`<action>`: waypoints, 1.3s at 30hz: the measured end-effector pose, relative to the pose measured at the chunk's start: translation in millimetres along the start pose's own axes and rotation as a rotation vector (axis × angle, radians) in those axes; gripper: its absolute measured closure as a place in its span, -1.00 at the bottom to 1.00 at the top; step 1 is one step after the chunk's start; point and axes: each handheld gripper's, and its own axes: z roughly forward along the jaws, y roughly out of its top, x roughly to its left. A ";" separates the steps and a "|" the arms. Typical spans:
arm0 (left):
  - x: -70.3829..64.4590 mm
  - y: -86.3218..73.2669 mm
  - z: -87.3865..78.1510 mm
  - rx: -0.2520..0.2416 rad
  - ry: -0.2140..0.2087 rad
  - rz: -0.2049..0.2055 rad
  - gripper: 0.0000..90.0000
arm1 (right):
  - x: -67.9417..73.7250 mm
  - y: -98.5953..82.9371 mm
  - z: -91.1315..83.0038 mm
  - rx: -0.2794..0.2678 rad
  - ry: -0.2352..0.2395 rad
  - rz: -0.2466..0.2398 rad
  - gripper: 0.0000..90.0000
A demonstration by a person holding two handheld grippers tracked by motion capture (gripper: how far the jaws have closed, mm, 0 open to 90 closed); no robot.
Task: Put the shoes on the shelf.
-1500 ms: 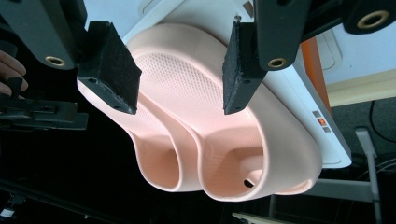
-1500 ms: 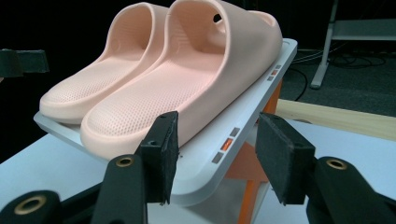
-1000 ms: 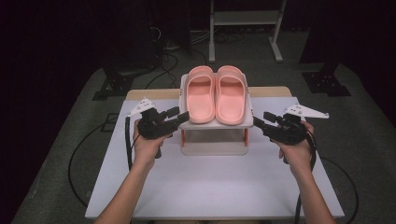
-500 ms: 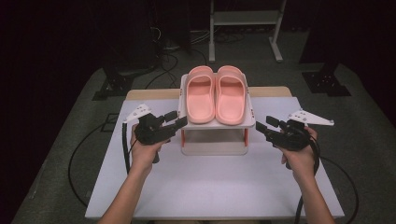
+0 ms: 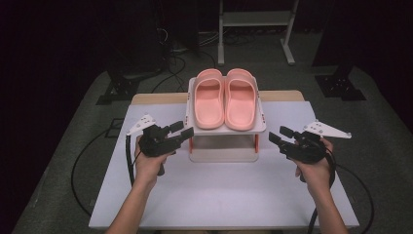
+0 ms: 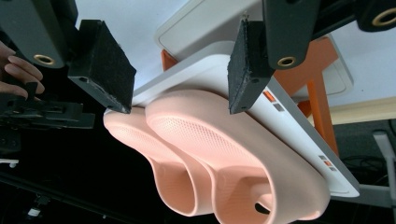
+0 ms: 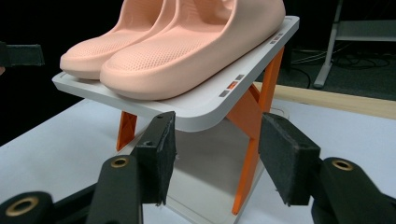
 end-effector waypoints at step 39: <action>4.1 -36.3 -13.3 0.025 0.003 0.019 -0.19 | -4.5 -32.6 -7.1 0.027 0.015 0.008 -0.07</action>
